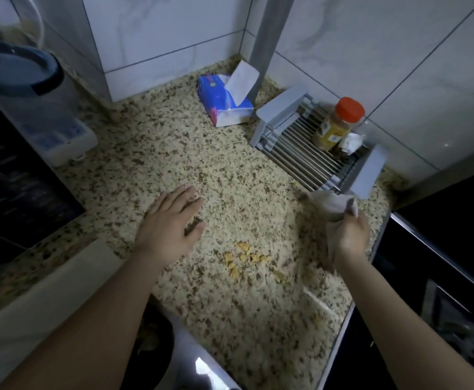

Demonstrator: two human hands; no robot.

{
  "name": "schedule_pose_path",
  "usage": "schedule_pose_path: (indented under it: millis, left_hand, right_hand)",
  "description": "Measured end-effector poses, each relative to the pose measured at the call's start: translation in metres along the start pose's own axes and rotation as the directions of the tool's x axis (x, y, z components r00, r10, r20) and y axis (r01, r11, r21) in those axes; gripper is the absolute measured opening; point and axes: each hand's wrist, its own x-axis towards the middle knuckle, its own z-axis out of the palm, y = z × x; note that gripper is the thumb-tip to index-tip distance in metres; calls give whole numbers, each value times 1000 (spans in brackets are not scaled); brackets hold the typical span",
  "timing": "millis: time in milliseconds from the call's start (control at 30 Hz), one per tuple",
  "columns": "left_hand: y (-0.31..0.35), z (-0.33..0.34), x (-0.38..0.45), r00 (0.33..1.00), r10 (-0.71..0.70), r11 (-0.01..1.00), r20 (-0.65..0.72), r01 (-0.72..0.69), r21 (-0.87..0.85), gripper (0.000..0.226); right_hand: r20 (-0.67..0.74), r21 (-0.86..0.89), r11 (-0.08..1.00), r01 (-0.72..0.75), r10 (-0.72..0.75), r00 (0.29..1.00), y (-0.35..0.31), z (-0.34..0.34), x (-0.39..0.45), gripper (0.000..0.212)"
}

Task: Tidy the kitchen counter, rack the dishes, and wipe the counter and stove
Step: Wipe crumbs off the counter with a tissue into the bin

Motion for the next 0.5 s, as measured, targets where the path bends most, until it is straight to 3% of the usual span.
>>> schedule_pose_path:
  millis: [133,333,433,500]
  left_hand:
    - [0,1,1,1000,-10,1000,-6,9,-5,62]
    - [1,-1,2,1000,-6,1000,-11,6,-22,66]
    - [1,-3,2,1000,-15,1000,-9,15,-26,63]
    - [2,-3,2,1000,-24,999,-6,23,-22,62]
  right_hand:
    - [10,-300,944,138,-141,990,16,24,18,23]
    - [101,-409,854,321,-307,946,34,62,19,33]
    - [319,-515,689,509,-397,860,44,65,17,39]
    - [385,-492,675,550,-397,833,43,65,19,38]
